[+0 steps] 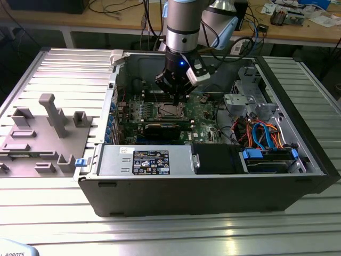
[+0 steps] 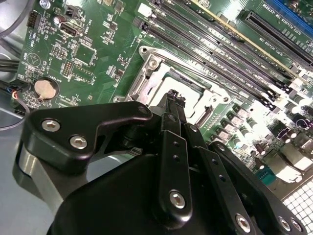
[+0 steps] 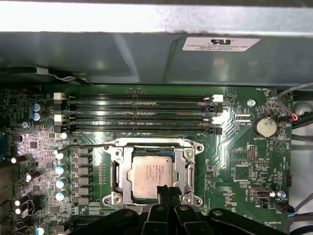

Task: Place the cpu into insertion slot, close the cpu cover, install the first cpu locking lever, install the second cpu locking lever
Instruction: 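Install the first cpu locking lever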

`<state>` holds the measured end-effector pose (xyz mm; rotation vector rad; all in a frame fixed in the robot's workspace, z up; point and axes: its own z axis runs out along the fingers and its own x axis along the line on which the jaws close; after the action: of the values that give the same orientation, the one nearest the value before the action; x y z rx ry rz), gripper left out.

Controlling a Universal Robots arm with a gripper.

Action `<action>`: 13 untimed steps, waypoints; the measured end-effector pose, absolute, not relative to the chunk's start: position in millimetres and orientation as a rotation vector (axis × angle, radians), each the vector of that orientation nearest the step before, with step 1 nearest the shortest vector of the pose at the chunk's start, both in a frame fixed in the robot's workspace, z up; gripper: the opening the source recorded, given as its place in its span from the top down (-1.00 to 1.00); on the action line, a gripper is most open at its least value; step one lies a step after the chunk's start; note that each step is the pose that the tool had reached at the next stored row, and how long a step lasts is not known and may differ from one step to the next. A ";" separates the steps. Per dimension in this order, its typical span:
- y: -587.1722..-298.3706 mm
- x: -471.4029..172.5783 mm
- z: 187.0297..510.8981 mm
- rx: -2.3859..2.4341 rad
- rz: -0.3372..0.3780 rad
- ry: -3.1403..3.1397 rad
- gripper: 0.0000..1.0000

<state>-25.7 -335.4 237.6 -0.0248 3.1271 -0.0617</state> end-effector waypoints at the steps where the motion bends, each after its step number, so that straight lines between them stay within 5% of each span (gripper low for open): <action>1: -335.4 -25.7 237.5 -0.031 -0.062 3.127 0.79; 13: -335.4 -25.7 237.6 -0.080 -0.061 3.125 0.79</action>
<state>-25.7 -335.4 237.6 -0.0797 3.1255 -0.0613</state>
